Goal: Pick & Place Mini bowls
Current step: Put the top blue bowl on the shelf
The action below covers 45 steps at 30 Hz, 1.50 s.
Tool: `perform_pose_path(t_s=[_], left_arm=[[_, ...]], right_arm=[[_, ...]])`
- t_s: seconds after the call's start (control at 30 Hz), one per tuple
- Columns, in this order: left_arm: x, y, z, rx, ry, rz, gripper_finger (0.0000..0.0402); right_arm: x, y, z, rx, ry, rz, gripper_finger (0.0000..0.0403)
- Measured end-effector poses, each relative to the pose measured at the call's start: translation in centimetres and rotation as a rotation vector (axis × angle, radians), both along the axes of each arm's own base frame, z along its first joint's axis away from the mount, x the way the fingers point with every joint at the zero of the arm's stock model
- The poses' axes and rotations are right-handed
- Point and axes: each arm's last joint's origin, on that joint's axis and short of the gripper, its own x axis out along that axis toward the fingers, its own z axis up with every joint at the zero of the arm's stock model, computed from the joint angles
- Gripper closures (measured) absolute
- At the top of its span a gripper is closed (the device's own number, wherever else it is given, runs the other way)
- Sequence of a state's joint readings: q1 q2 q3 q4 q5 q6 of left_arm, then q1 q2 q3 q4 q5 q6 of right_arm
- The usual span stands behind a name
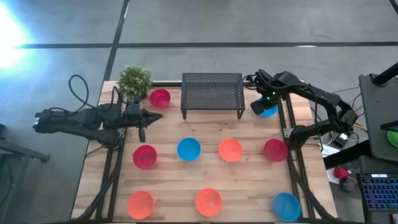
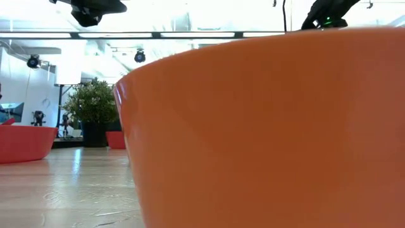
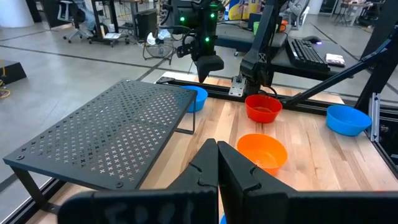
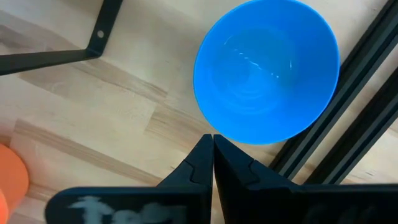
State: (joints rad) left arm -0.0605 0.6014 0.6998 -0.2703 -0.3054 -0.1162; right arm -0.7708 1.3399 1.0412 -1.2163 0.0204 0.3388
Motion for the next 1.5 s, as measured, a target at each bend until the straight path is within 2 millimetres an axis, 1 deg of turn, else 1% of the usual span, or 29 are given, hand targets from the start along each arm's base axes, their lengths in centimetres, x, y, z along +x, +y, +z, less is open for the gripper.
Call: perform_pose_path(t_s=[0.13,0.23,0.53,0.73,0.93,1.13,1.3,1.5], left_arm=[[0.0,0.0,0.0,0.000,0.000,0.000,0.0402],[0.0,0.0,0.0,0.000,0.000,0.000,0.0402],[0.0,0.0,0.0,0.000,0.000,0.000,0.0402],[0.0,0.0,0.0,0.000,0.000,0.000,0.0402],[0.0,0.0,0.0,0.000,0.000,0.000,0.0402],[0.0,0.0,0.0,0.000,-0.001,0.000,0.0402],[0.0,0.0,0.0,0.000,-0.001,0.000,0.0402],[0.0,0.0,0.0,0.000,0.000,0.000,0.0402]], right_arm=[[0.0,0.0,0.0,0.001,-0.001,0.005,0.0393],[0.0,0.0,0.0,0.002,-0.002,0.026,0.0383],[0.0,0.0,-0.1,-0.004,0.000,0.085,0.0311],[-0.2,0.3,-1.7,0.009,0.012,0.091,0.0284],[0.0,0.0,-2.7,-0.030,-0.023,0.136,0.0273],[-0.1,0.1,-3.7,-0.023,-0.013,0.182,0.0277],[-0.2,0.2,-5.0,-0.038,-0.027,0.182,0.0280],[-0.3,0.4,-6.1,-0.039,-0.047,0.188,0.0273]])
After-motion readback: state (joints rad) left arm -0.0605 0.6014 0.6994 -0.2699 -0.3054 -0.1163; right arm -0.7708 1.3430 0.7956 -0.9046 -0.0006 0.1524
